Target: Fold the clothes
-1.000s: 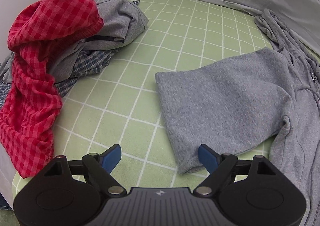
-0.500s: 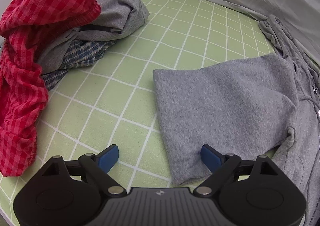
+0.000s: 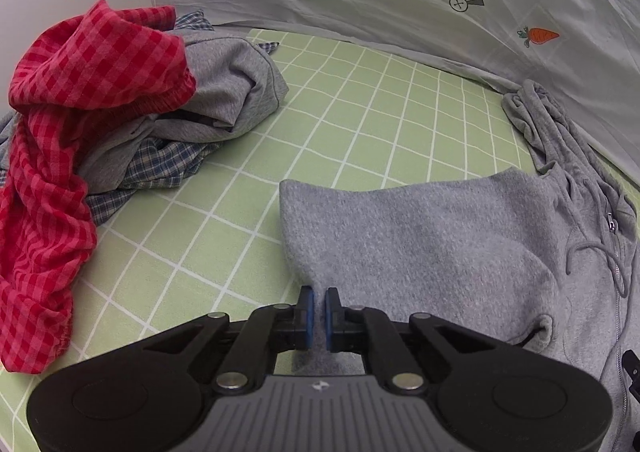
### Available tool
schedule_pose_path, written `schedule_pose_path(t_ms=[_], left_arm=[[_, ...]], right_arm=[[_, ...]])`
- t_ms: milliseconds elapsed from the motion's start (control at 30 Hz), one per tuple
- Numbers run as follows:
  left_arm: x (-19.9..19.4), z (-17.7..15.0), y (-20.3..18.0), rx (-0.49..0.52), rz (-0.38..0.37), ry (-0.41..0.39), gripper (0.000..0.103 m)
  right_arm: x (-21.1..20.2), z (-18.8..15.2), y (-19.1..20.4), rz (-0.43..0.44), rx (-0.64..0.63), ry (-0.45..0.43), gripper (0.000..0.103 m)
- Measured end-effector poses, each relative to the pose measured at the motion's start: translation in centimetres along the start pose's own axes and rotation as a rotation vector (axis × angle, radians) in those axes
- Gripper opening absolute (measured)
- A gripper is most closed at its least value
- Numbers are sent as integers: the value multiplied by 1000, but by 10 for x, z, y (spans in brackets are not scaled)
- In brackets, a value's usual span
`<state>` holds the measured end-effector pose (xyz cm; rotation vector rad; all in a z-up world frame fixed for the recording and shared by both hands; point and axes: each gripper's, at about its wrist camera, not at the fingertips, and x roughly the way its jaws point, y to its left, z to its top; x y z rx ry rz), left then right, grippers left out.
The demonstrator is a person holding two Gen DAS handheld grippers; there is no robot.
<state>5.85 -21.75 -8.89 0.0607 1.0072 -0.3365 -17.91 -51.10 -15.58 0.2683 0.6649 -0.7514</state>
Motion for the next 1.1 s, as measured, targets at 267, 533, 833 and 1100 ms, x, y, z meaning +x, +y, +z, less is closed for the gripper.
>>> schedule_pose_path(t_ms=[267,533,833,1100], left_arm=[[-18,8,-58,151,-153,-40,6],[-19,-33,-146,488,-336,-11,6],[-24,-32,-118,397,-383,17,21],[-32,-13,-47,90,-260,-30,24]], right_arm=[[0,0,0,1,1,-1,103],[0,0,0,0,3,-1,103],[-1,-1,0,1,4,-2,103],[-1,-1,-1,2,3,-2,103]])
